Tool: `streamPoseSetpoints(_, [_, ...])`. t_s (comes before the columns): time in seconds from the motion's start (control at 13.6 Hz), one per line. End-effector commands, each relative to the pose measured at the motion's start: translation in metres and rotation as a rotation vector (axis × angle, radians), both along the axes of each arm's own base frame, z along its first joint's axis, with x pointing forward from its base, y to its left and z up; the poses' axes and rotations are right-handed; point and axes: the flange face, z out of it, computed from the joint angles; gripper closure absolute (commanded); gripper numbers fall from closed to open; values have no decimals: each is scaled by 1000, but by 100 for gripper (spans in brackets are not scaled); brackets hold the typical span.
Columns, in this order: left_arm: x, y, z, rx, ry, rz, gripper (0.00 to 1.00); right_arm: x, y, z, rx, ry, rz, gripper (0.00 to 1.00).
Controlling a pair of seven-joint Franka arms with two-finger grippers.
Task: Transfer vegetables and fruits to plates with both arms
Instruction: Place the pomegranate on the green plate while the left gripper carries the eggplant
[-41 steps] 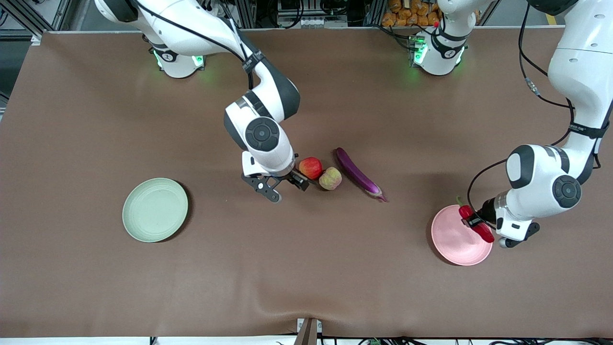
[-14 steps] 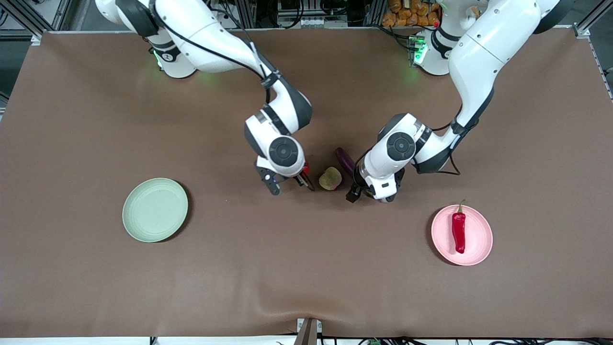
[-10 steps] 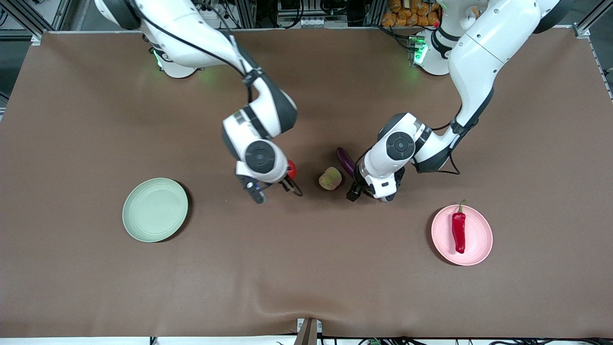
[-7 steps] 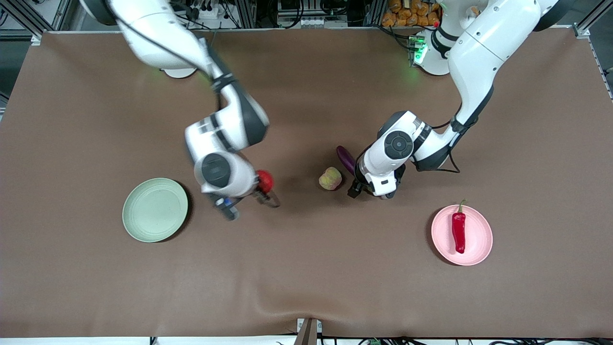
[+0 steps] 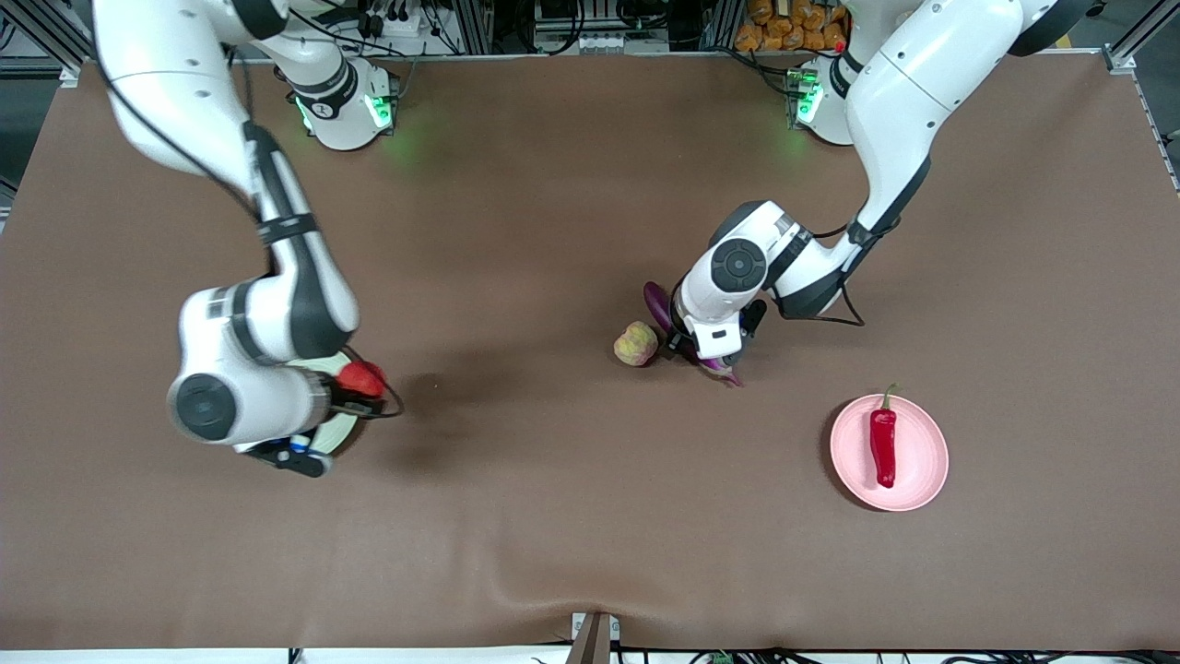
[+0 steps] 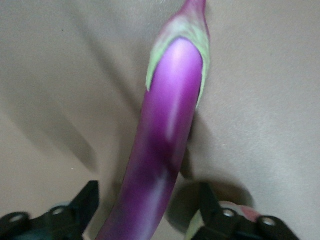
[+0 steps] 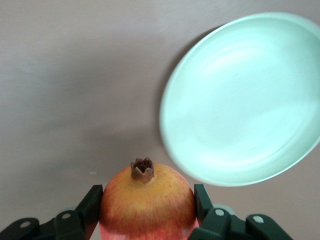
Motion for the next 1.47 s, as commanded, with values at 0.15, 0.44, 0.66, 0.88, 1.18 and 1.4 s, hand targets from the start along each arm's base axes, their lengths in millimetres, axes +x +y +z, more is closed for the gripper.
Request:
streamPoseSetpoints(0.15, [1, 6, -2, 42, -31, -24, 100, -11, -133, -18, 133, 36, 201, 100])
streamPoseSetpoints(0.44, [35, 59, 74, 172, -94, -166, 100, -21, -157, -50, 143, 21, 162, 95])
streamPoseSetpoints(0.66, [68, 132, 106, 191, -94, -298, 100, -31, -155, -72, 139, 14, 158, 26])
streamPoseSetpoints(0.88, [104, 222, 124, 187, -53, -480, 100, -29, -147, -68, 161, 9, 133, 0])
streamPoseSetpoints(1.18, [134, 347, 139, 127, -40, -838, 100, -12, -87, -11, 216, 20, 23, 0])
streamPoseSetpoints(1.4, [146, 421, 123, 58, -44, -1016, 100, -6, -4, 15, 156, 18, -153, 0])
